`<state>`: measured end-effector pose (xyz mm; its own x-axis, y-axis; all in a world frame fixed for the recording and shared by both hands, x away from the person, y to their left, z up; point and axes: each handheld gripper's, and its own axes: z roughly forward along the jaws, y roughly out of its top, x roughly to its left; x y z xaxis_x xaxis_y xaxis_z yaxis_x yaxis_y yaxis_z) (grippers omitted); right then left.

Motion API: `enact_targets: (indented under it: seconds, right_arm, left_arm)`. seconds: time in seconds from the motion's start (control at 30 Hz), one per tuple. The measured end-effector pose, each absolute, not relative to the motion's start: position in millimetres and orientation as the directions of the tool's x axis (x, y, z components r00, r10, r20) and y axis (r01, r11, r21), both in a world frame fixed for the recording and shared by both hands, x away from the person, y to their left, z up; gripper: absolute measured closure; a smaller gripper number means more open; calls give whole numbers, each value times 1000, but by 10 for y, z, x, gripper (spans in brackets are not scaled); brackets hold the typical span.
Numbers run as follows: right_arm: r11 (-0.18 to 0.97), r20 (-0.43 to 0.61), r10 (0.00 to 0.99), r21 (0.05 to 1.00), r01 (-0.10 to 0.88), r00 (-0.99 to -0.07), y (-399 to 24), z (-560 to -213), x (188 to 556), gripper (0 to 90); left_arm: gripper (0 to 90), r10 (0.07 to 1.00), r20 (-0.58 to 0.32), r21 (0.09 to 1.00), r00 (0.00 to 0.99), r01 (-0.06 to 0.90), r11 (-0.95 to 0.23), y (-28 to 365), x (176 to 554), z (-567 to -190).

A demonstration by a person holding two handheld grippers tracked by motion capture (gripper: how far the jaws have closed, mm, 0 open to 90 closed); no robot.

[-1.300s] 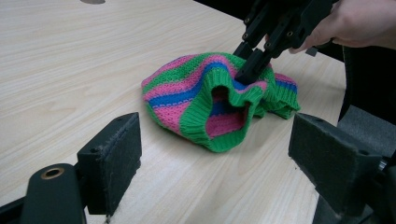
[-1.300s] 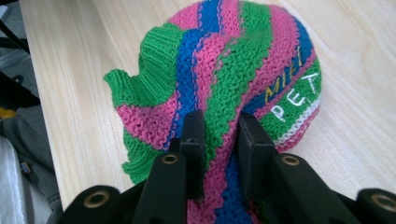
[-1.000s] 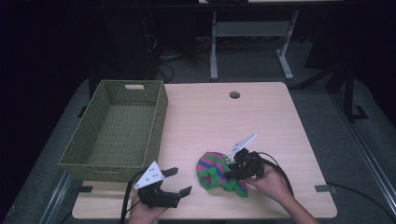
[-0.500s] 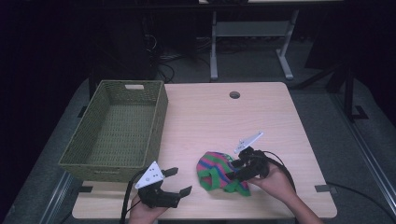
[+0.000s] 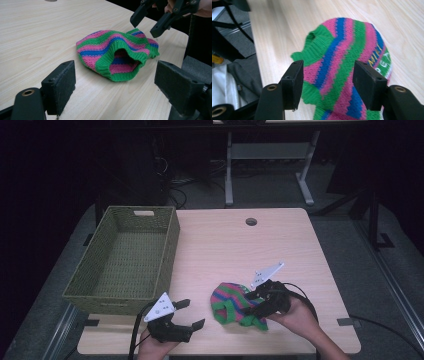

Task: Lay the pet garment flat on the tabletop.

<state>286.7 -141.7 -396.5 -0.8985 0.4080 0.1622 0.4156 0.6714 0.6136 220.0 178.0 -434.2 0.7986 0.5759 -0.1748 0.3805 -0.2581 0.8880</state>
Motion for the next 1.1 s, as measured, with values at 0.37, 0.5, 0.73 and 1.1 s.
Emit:
enact_targets:
  seconds: [0.37, 0.5, 0.73, 1.1]
  right_arm:
    - [725, 139, 324, 600, 339, -936, -1213, -4004, 2779, 418]
    - [733, 142, 308, 595, 330, -941, -1161, -4008, 2763, 419]
    - [743, 137, 293, 591, 315, -946, -1121, -4024, 2744, 420]
    - [776, 102, 270, 566, 279, -958, -976, -4105, 2700, 464]
  left_arm:
    - [168, 578, -175, 888, 797, 382, -258, 1792, 2200, -4340]
    - [168, 577, -175, 888, 798, 381, -258, 1787, 2198, -4339]
    - [168, 576, -175, 887, 798, 382, -259, 1784, 2197, -4341]
    - [168, 571, -170, 887, 803, 377, -267, 1782, 2198, -4340]
